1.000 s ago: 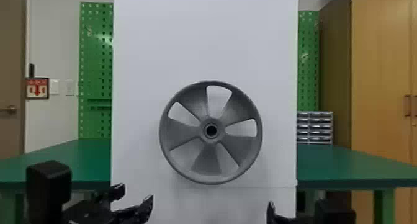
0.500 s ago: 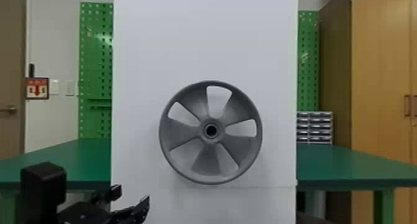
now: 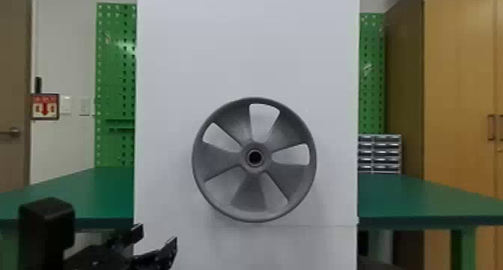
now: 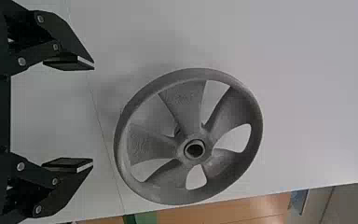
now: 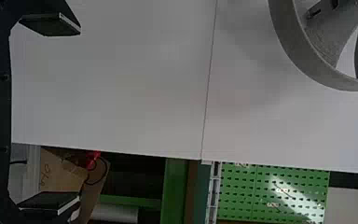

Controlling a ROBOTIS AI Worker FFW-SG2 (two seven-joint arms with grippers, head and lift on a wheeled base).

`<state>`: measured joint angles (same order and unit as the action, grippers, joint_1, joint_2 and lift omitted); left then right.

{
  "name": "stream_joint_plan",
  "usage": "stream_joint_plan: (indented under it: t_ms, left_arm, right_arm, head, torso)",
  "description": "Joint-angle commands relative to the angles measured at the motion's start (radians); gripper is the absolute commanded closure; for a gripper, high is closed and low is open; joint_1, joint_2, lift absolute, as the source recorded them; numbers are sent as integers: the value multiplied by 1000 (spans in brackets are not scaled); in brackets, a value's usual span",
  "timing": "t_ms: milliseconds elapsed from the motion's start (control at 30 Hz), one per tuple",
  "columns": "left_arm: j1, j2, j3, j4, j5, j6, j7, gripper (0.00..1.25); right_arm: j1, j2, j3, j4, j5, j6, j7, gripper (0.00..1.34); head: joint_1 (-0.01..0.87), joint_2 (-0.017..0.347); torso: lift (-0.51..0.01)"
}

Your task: Hold the wheel and insert it

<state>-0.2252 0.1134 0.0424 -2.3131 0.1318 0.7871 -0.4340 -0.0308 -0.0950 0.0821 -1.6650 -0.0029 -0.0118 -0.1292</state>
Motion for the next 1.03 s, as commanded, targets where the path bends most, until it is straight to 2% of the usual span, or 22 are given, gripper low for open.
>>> stream_joint_plan:
  t_ms: [0, 1000]
  left_arm:
    - [3, 0, 2, 0, 0, 0, 0, 509]
    - [12, 0, 13, -5, 0, 0, 0, 509]
  right_arm:
    - [9, -2, -4, 24, -5, -11, 2, 78]
    - [17, -2, -19, 28, -11, -11, 3, 88]
  head:
    - [0, 0]
    - [0, 0]
  torso:
    - [-499]
    - [-499]
